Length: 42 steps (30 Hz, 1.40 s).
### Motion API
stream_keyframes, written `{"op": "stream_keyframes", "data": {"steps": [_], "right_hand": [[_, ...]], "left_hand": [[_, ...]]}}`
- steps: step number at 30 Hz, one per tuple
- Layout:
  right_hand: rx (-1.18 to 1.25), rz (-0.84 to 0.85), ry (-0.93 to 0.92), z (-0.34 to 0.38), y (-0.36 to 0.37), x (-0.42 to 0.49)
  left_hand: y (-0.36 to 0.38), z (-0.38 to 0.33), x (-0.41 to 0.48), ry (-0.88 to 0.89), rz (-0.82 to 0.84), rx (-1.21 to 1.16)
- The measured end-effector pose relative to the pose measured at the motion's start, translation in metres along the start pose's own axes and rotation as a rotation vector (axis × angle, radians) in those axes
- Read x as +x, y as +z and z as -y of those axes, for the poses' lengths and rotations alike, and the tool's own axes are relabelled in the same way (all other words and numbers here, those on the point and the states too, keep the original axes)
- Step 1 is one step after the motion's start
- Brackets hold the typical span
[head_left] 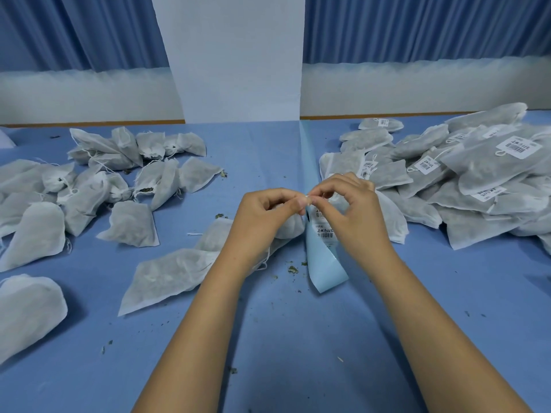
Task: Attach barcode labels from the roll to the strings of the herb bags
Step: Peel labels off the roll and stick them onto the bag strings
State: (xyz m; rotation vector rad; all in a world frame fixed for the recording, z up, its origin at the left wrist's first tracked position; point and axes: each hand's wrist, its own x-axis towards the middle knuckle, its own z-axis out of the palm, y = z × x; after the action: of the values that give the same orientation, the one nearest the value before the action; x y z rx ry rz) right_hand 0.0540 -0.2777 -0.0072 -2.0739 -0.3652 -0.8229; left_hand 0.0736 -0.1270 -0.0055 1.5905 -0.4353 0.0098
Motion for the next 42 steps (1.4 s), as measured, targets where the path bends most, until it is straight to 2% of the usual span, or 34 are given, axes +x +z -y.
{"op": "stream_keyframes", "data": {"steps": [7, 20, 25, 30, 35, 38, 42], "right_hand": [[0.072, -0.118, -0.032, 0.008, 0.002, -0.004], [-0.073, -0.168, -0.041, 0.003, 0.005, -0.005], [-0.094, -0.132, -0.056, 0.004, 0.006, -0.007], [-0.05, -0.085, -0.007, 0.004, 0.004, -0.006], [0.023, -0.216, 0.088, 0.001, -0.009, -0.003], [0.047, -0.223, 0.127, -0.003, -0.01, -0.002], [0.216, -0.374, 0.277, -0.009, -0.021, 0.001]], "left_hand": [[-0.002, -0.004, -0.001, -0.036, -0.074, -0.062], [0.001, -0.003, 0.0, -0.022, -0.064, -0.044], [0.001, -0.003, 0.0, -0.007, -0.054, -0.025], [0.001, -0.003, 0.001, 0.0, -0.064, 0.009], [-0.006, -0.004, 0.002, 0.011, -0.105, 0.136], [-0.01, -0.003, 0.001, 0.017, -0.085, 0.193], [-0.016, 0.001, 0.002, 0.067, -0.03, 0.325]]}}
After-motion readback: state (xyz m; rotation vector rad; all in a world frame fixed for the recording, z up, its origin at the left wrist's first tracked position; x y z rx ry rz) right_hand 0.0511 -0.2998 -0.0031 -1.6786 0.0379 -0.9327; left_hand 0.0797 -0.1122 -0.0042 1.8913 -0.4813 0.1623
